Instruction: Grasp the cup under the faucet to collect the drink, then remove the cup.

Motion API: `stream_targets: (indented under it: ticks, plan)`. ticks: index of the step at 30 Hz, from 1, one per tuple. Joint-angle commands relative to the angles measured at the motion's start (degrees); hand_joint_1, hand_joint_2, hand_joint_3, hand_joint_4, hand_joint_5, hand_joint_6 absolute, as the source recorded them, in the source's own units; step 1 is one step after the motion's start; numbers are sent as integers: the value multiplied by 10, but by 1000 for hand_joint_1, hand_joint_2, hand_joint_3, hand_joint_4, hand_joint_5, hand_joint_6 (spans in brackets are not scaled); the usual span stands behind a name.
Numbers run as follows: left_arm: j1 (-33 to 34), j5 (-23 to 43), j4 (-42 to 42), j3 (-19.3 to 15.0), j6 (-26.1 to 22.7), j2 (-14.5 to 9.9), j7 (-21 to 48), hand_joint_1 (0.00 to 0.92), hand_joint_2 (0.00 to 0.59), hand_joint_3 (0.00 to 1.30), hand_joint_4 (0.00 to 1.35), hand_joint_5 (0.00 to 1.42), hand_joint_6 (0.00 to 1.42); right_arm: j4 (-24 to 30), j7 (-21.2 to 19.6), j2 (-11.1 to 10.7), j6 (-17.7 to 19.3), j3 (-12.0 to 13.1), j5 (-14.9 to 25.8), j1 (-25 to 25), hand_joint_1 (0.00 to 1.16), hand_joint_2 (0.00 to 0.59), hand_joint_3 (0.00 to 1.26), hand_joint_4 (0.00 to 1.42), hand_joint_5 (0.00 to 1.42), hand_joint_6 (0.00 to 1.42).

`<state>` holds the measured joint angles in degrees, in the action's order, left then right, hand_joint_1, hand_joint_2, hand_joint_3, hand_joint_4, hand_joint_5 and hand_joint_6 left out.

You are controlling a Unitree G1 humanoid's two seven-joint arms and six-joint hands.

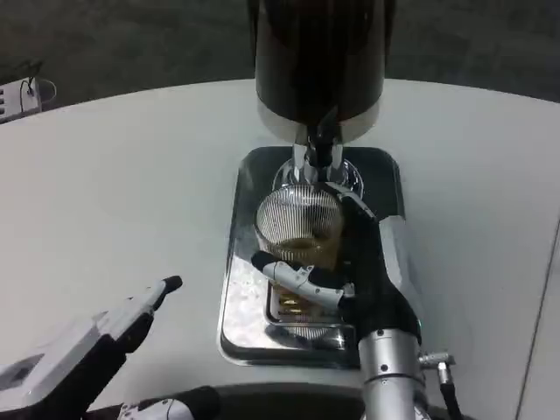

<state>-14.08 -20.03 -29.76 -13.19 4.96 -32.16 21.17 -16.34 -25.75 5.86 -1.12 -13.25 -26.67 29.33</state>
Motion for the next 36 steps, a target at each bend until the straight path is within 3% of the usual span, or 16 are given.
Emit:
stream_targets:
  ticks: [1, 7, 12, 20, 25, 32, 36]
  plan:
    - [-1, 10, 8, -5, -6, -8, 8, 0, 63, 0, 0, 0, 23, -25, -33, 28, -1, -7, -6, 12, 1010, 221, 380, 536, 621, 531]
    - [0, 15, 15, -4, -3, -12, 6, 0, 63, 0, 0, 0, 23, -29, -78, 40, 4, -11, -5, 9, 1032, 230, 544, 725, 858, 889]
    - [2, 17, 19, -2, -3, -12, 6, 0, 63, 0, 0, 0, 23, -22, -97, 38, 14, -9, 2, 2, 1035, 224, 734, 944, 1115, 1192]
    - [15, 17, 27, 6, -3, -12, 6, 0, 63, 0, 0, 0, 23, -1, -97, 28, 29, -8, 14, -11, 1035, 224, 887, 1126, 1264, 1358]
    - [24, 17, 35, 13, 0, -12, 6, 0, 63, 0, 0, 0, 23, 50, -61, 10, 23, -11, 14, -36, 1039, 213, 998, 1233, 1371, 1424]
    - [39, 18, 46, 23, 1, -11, 6, 0, 63, 0, 0, 0, 23, 130, 9, -7, 7, -10, 10, -77, 1030, 211, 1039, 1269, 1411, 1424]
    - [46, 18, 50, 27, 1, -11, 5, 0, 63, 0, 0, 0, 23, 172, 52, -27, -5, -13, 3, -98, 1028, 211, 1043, 1267, 1413, 1424]
